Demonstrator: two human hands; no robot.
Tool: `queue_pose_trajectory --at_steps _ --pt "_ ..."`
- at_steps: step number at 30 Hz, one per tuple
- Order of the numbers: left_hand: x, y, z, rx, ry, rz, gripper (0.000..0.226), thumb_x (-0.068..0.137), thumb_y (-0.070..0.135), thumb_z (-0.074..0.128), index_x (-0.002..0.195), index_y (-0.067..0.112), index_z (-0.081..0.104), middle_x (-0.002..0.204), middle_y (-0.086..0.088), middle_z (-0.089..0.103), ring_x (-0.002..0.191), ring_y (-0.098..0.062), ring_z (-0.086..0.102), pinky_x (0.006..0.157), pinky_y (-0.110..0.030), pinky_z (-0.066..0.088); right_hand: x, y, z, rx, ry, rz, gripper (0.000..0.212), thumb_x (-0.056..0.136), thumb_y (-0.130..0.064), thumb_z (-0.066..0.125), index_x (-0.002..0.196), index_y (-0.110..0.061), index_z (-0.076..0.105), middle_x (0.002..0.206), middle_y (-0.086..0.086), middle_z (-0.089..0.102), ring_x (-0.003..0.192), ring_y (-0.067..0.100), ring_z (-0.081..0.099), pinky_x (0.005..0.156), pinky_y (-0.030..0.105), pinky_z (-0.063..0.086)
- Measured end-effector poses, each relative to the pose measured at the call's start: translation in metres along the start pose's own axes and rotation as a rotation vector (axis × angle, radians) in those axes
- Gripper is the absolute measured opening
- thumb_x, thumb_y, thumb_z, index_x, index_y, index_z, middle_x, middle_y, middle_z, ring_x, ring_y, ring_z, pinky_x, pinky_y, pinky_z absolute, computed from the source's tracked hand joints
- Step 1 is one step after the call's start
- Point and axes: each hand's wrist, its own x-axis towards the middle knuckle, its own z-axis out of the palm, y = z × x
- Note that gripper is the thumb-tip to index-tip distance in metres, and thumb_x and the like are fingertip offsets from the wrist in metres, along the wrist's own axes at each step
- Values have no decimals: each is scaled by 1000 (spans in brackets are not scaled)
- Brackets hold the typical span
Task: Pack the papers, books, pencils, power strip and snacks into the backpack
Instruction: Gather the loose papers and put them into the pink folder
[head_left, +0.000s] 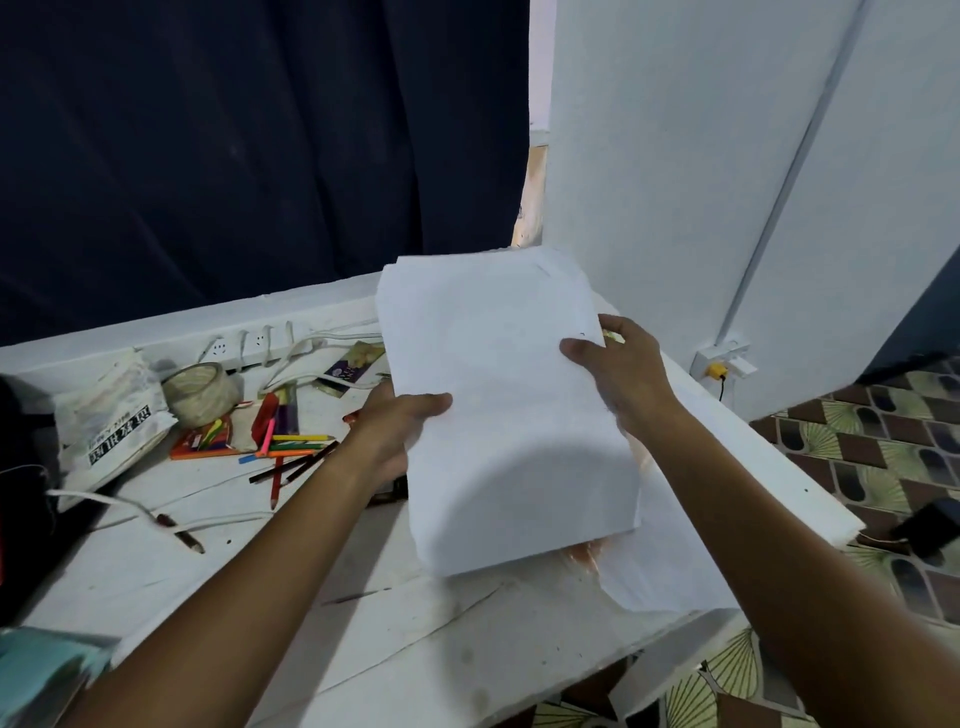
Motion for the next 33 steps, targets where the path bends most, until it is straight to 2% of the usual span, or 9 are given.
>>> queue_pose_trajectory --at_steps 4,6,9,13,15,21,25,29,33 --pt "0 -3 2 -31 -18 -40 43 82 -12 57 124 -2 59 120 -21 65 111 -40 62 86 -49 55 3 5 -10 161 -238 174 28 88 5 57 115 0 63 109 16 71 96 34 69 83 43 57" --pt "-2 -6 3 -9 -56 -73 43 83 -12 56 125 -2 58 121 -22 65 111 -40 62 85 -47 56 4 11 -8 98 -164 146 27 85 8 57 110 1 65 109 18 70 97 35 68 88 45 54" --pt "-6 -8 6 111 -36 -13 36 85 -14 57 117 2 61 120 -18 66 104 -33 66 86 -40 56 5 15 -3 9 -77 88 21 81 10 60 99 0 68 97 14 70 83 28 68 77 33 55" --pt "-11 -7 6 295 30 87 32 84 -14 61 109 6 60 102 -5 66 77 -7 64 64 -13 54 5 17 5 -5 -125 68 19 80 9 62 87 -6 71 89 10 72 79 25 69 78 36 55" --pt "-12 -8 6 360 39 98 33 84 -12 63 110 9 60 96 0 66 76 -3 62 57 -8 51 5 16 10 16 -186 72 21 83 9 59 90 -6 70 88 8 73 78 23 71 74 33 56" --pt "-8 -9 -2 258 122 28 40 80 -20 59 115 -3 62 109 -14 69 98 -29 67 81 -31 56 4 13 12 -49 -370 138 36 85 17 47 95 -12 66 97 12 70 84 27 68 82 41 54" --pt "-6 -6 -3 226 106 3 45 80 -20 59 122 -5 59 118 -17 66 106 -32 65 92 -41 52 3 16 10 -73 -316 95 37 82 19 52 92 -14 67 95 10 70 80 23 69 80 38 55" --pt "0 -4 -1 213 79 -3 44 80 -20 59 119 -1 60 115 -15 67 105 -31 65 83 -34 54 5 22 2 -70 -265 107 26 84 7 60 103 -10 67 99 10 73 88 27 71 81 39 56" --pt "7 0 4 210 40 5 39 80 -19 59 114 2 61 105 -11 70 92 -25 69 80 -36 57 10 17 -29 -80 -99 161 12 91 -6 57 100 -9 64 80 7 66 63 21 61 57 26 50"
